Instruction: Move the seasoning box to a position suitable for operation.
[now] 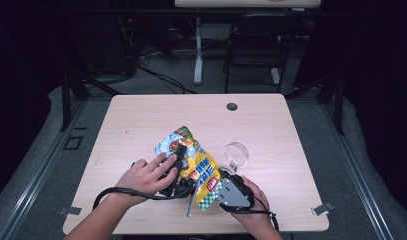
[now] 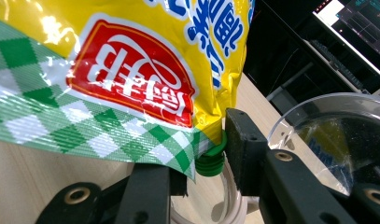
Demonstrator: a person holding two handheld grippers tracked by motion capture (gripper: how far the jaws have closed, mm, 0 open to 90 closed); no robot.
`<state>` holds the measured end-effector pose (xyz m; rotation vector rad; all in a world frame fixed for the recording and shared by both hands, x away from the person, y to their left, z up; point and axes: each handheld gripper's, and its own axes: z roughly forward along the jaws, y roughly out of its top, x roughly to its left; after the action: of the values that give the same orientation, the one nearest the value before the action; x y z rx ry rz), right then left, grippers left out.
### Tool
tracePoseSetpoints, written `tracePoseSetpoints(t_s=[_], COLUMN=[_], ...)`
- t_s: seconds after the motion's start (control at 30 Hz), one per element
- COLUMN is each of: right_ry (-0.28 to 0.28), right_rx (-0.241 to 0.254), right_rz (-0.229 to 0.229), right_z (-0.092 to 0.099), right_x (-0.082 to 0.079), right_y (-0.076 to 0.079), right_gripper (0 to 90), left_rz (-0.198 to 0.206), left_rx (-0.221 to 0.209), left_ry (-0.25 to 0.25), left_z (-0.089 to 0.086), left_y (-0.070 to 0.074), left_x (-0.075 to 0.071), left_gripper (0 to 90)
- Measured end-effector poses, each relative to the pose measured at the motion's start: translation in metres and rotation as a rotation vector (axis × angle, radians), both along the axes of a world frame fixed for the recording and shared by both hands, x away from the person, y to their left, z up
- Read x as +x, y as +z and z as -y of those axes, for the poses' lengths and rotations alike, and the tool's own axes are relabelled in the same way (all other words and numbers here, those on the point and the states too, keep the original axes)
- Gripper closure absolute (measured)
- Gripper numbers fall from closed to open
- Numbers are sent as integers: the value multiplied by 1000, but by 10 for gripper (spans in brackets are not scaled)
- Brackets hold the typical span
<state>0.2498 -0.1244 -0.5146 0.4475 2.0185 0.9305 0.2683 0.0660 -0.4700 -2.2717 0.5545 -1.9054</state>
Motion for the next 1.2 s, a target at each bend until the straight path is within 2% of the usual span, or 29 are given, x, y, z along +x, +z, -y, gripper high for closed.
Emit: tracePoseSetpoints(t_s=[0.43,0.6,0.63,0.7,0.73,0.83,0.9,1.2], right_ry=[-3,-2,-5,-5,-5,-4,-3,-3], right_rx=[8,14,13,12,12,13,11,20], right_rz=[-11,-20,-19,-25,-22,-23,-22,-17], right_z=[-1,-1,-1,-1,-1,-1,-1,-1], right_x=[1,2,1,1,2,2,2,2], right_y=[-1,-2,-2,-2,-2,-2,-2,-1], right_gripper=[710,710,710,710,711,711,711,711], left_rz=[-1,8,-1,3,-12,4,-3,13], left_rx=[21,11,22,11,10,11,13,15], left_ry=[5,-8,1,-7,0,-6,0,-14], left_z=[1,2,3,3,3,3,3,2], left_y=[1,2,3,2,3,2,3,5], left_x=[-2,-3,-3,-3,-3,-3,-3,-5], left_gripper=[660,681,683,686,688,689,689,690])
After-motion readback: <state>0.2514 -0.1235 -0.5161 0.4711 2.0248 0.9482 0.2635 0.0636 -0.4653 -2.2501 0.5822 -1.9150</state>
